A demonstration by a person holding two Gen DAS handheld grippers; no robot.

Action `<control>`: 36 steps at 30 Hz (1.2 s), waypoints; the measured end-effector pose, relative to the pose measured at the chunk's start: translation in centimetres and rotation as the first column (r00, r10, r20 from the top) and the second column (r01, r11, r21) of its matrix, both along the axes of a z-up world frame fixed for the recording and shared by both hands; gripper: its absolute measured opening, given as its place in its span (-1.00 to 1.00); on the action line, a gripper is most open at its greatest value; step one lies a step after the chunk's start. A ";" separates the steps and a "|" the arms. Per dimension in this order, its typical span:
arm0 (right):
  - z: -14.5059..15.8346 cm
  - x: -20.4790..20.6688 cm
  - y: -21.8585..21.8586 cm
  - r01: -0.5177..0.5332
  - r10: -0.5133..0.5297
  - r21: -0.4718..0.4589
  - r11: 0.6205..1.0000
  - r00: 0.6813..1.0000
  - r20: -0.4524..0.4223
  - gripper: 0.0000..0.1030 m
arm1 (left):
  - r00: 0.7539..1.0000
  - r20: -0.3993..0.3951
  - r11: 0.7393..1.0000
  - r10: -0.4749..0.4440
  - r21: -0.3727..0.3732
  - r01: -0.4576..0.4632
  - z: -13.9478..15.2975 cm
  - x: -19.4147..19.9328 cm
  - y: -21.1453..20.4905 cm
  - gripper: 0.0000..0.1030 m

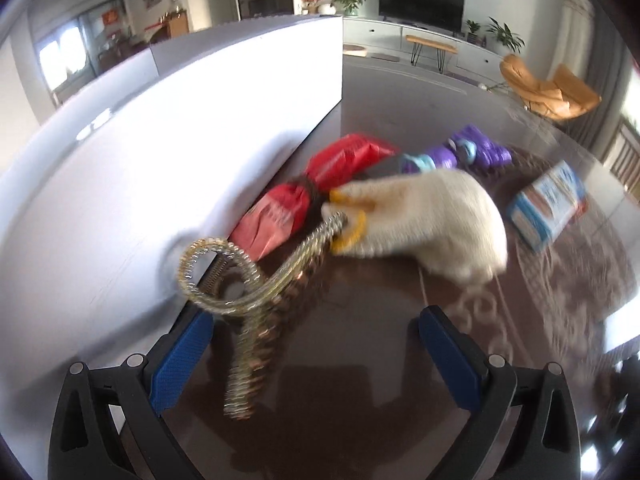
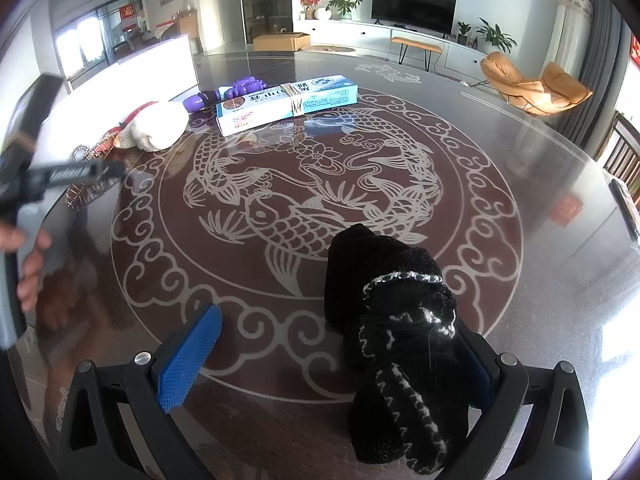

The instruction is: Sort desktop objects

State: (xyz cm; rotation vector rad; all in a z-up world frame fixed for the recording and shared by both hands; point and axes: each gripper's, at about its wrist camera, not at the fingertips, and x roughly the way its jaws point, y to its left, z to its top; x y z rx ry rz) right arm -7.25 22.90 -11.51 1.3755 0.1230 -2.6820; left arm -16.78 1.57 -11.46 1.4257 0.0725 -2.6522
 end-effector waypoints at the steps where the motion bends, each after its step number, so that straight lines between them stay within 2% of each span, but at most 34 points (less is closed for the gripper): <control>1: 0.0 0.0 0.0 0.000 0.000 0.000 1.000 1.000 0.000 1.00 | 1.000 0.000 1.000 0.002 0.013 -0.002 -0.1 -0.5 -0.2 1.00; 4: 0.0 0.0 0.0 0.000 0.000 0.000 1.000 1.000 0.000 1.00 | 0.998 -0.025 0.998 -0.060 0.011 0.060 -0.2 -0.6 0.5 0.95; 5: 0.0 0.0 0.0 0.000 0.000 0.000 1.000 1.000 0.000 1.00 | 0.994 -0.045 0.995 -0.101 0.005 0.102 0.0 -0.2 1.0 0.79; 6: 0.0 0.0 0.0 0.000 0.000 0.000 1.000 1.000 0.000 1.00 | 0.988 -0.066 0.990 -0.143 0.005 0.143 0.1 0.0 1.4 0.39; 7: 0.0 0.0 0.0 0.000 0.000 0.000 1.000 1.000 0.000 1.00 | 0.979 -0.076 0.982 -0.188 -0.007 0.188 0.3 0.4 2.1 0.14; 10: 0.0 0.0 0.0 0.000 0.000 0.000 1.000 1.000 0.000 1.00 | 0.953 -0.086 0.956 -0.291 -0.001 0.292 0.5 2.0 3.3 -0.18; 12: 0.0 0.0 0.0 0.000 0.000 0.000 1.000 1.000 0.000 1.00 | 0.922 -0.089 0.925 -0.377 0.014 0.380 0.6 3.9 4.1 -0.22; 15: 0.0 0.0 0.0 0.000 0.000 0.000 1.000 1.000 0.000 1.00 | 0.838 -0.088 0.840 -0.539 0.010 0.542 0.7 8.5 5.5 -0.21; 16: 0.0 0.0 0.0 0.001 -0.001 0.000 1.000 1.000 0.000 1.00 | 0.820 -0.083 0.823 -0.566 0.003 0.568 0.7 9.9 5.8 -0.18; 17: 0.0 0.0 0.0 0.001 -0.001 0.000 1.000 1.000 0.000 1.00 | 0.819 -0.075 0.822 -0.568 -0.010 0.569 0.8 11.0 5.9 -0.11; 18: 0.0 0.0 0.0 0.001 -0.001 0.000 1.000 1.000 0.000 1.00 | 0.830 -0.070 0.832 -0.554 -0.020 0.554 1.0 11.6 5.7 0.00; 19: 0.0 0.0 0.0 0.001 -0.001 0.000 1.000 1.000 0.000 1.00 | 0.847 -0.062 0.850 -0.527 -0.035 0.526 1.0 11.8 5.3 0.34; 21: 0.0 0.0 0.0 0.001 -0.001 0.000 1.000 1.000 0.000 1.00 | 0.888 -0.078 0.891 -0.453 -0.055 0.450 1.4 11.3 4.1 0.65; 24: 0.0 0.0 0.0 0.001 -0.001 0.000 1.000 1.000 0.000 1.00 | 0.935 -0.102 0.940 -0.341 -0.025 0.340 2.3 8.4 2.7 0.65; 26: 0.0 0.0 0.0 0.001 -0.001 0.000 1.000 1.000 0.000 1.00 | 0.969 -0.113 0.974 -0.218 0.040 0.223 2.9 5.5 1.2 0.65; 28: 0.0 0.0 0.0 0.001 -0.001 0.000 1.000 1.000 0.000 1.00 | 0.991 -0.096 0.988 -0.092 0.116 0.103 2.6 3.2 0.0 0.65; 30: 0.0 0.0 0.0 0.001 -0.001 0.000 1.000 1.000 0.000 1.00 | 0.997 -0.068 0.983 0.023 0.185 -0.010 2.0 1.2 -1.1 0.65; 33: 0.0 0.0 0.0 0.001 -0.001 0.000 1.000 1.000 0.000 1.00 | 0.992 -0.032 0.981 0.126 0.156 -0.119 0.5 -1.4 -1.1 0.64; 36: 0.0 0.0 0.0 0.001 -0.001 0.000 1.000 1.000 0.000 1.00 | 0.992 -0.048 0.992 0.116 0.060 -0.113 -0.3 -2.6 0.0 0.67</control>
